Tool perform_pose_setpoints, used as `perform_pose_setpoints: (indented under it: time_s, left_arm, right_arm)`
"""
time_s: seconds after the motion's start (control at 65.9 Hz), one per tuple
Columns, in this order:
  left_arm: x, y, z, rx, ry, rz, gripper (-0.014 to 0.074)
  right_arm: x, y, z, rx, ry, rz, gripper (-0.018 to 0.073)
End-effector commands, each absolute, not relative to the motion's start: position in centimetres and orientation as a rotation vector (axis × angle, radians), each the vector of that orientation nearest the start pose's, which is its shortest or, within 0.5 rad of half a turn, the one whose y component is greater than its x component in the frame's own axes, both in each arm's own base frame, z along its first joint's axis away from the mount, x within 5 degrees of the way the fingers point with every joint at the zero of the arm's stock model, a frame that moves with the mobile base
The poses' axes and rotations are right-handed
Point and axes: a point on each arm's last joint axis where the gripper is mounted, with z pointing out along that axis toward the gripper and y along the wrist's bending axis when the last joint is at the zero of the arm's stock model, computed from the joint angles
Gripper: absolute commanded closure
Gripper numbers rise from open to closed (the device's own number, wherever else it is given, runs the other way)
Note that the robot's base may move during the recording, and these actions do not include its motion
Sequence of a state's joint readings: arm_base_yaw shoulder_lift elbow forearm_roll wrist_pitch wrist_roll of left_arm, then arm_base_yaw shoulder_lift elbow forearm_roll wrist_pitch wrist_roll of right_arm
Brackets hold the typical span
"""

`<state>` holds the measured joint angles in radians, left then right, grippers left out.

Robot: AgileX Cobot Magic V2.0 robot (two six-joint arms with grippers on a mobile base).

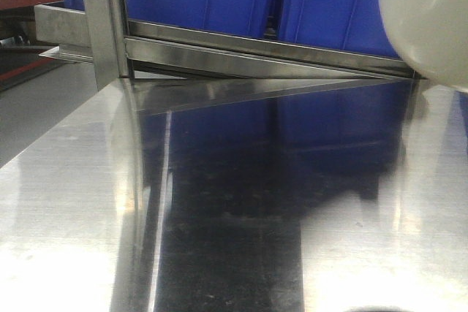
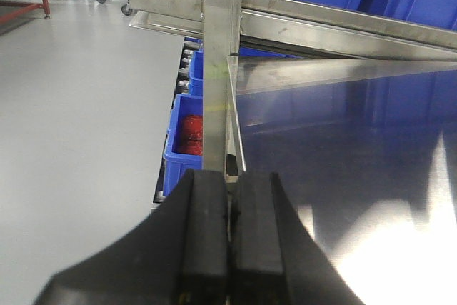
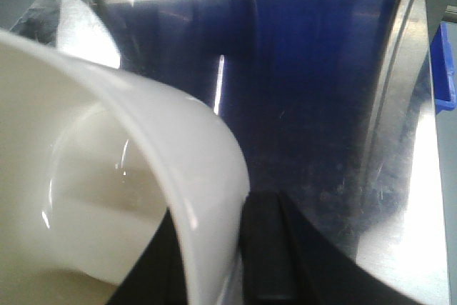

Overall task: Move white bin to right shelf second layer
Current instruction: 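Lift the white bin off the table with the right gripper, then drive backward and turn away from the table holding the bin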

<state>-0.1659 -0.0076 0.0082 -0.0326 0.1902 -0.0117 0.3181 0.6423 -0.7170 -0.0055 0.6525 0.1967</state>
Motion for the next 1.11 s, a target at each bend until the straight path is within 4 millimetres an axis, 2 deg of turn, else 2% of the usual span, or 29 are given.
perform_pose_setpoints:
  time_s: [0.0, 1.092]
  left_arm:
    - [5.54, -0.99, 19.34, 0.103, 1.596, -0.171, 0.0512]
    - [5.54, -0.99, 19.34, 0.103, 1.596, -0.171, 0.0512]
  right_arm:
    - [11.72, 3.74, 36.07, -0.121, 1.942, 0.326, 0.0507]
    - [11.48, 3.67, 35.99, -0.123, 1.955, 0.324, 0.0507]
